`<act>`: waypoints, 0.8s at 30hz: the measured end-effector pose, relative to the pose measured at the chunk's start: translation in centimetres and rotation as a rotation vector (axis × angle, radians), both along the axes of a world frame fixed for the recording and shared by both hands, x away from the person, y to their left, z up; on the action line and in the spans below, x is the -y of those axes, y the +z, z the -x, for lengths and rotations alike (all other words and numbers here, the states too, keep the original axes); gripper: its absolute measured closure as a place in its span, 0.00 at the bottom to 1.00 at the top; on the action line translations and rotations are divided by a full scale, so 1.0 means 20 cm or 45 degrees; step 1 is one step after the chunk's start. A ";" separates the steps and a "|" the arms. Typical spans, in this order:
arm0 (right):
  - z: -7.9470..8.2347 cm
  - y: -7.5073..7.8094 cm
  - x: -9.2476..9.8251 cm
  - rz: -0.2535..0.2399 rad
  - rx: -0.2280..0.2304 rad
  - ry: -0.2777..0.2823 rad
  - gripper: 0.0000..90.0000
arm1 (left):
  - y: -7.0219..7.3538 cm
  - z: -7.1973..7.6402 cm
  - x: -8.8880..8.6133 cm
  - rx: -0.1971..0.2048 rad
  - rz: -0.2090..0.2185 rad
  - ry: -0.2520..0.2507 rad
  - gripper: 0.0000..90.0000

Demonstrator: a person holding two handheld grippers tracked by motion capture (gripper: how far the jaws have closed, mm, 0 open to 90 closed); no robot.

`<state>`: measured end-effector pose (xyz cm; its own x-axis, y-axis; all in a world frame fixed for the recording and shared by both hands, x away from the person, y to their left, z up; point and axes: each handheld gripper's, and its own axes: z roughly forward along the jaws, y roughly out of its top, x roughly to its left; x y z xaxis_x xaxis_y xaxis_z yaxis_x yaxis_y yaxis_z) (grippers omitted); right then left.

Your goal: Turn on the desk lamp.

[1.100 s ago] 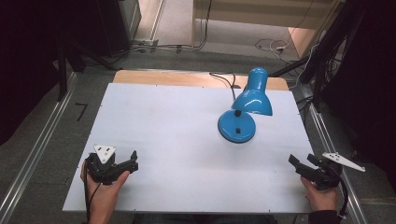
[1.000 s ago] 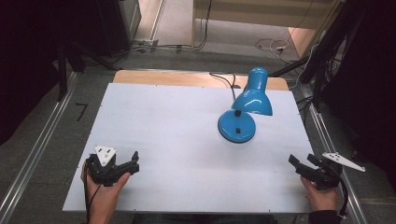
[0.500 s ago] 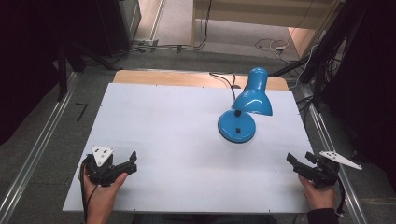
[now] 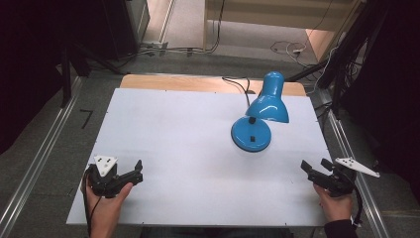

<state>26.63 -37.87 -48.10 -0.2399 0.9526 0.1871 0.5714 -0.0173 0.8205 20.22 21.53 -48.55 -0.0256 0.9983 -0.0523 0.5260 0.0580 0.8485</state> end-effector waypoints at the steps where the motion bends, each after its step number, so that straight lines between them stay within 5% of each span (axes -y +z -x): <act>1: 0.00 0.00 -0.01 0.000 0.000 0.000 0.15 | 0.00 0.00 0.00 -0.002 0.004 0.000 0.03; 24: -0.06 0.01 -0.13 0.022 0.019 0.069 0.15 | 0.00 0.00 -0.01 -0.006 0.007 0.016 0.03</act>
<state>27.85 -35.27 -47.82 -0.2941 0.9410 0.1671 0.5590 0.0276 0.8287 20.30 21.71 -48.65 -0.0381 0.9976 -0.0573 0.5294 0.0688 0.8456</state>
